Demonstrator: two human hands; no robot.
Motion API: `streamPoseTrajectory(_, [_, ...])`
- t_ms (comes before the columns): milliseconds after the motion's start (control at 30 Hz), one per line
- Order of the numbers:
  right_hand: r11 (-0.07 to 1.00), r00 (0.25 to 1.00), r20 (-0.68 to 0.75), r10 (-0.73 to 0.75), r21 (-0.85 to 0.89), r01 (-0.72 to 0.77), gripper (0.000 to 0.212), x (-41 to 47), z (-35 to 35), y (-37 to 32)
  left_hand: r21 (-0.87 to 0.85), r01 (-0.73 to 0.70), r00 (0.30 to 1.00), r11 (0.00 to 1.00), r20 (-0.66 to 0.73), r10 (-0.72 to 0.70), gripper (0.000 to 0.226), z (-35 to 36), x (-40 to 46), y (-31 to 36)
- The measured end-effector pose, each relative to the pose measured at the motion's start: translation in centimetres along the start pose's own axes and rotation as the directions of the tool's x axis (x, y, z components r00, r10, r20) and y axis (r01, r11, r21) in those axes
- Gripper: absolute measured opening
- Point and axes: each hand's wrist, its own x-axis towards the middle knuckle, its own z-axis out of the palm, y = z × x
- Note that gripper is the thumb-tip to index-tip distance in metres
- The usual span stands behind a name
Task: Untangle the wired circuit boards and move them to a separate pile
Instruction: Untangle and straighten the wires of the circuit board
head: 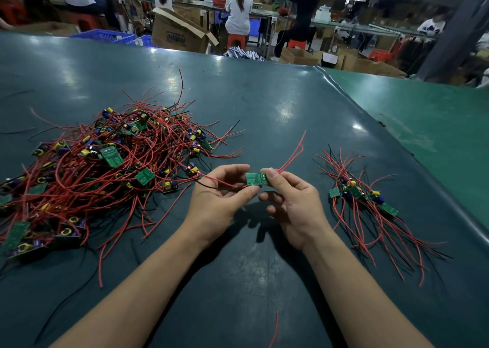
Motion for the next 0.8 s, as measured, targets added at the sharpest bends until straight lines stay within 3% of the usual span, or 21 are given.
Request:
streamPoseTrajectory(133, [0.998,0.998,-0.019,-0.06,0.001,0.061,0.012,0.0,0.1,-0.1,0.04,-0.015,0.998,0.999,0.056,0.012,0.017,0.0,-0.2,0.2])
streamPoseTrajectory(233, [0.99,0.982,-0.13,-0.14,-0.004,0.141,0.016,0.2,-0.1,-0.3,0.026,-0.01,0.999,1.0,0.043,0.009,0.014,0.0,-0.3,0.3])
streamPoseTrajectory(533, [0.948,0.809,-0.513,-0.287,-0.035,0.315,0.006,1.5,-1.7,-0.8,0.022,0.016,0.996,1.0,0.087,-0.018,0.019,0.2,-0.5,0.2])
streamPoseTrajectory(633, [0.936,0.783,-0.533,-0.321,-0.051,0.35,0.003,1.7,-1.9,-0.8,0.031,0.024,0.996,0.999,0.09,-0.027,0.019,0.1,-0.6,0.3])
streamPoseTrajectory(800, [0.91,0.784,-0.469,-0.405,-0.127,0.395,0.027,1.7,-1.9,-0.8,0.042,0.029,0.995,0.999,0.096,-0.033,0.021,0.0,-0.7,0.3])
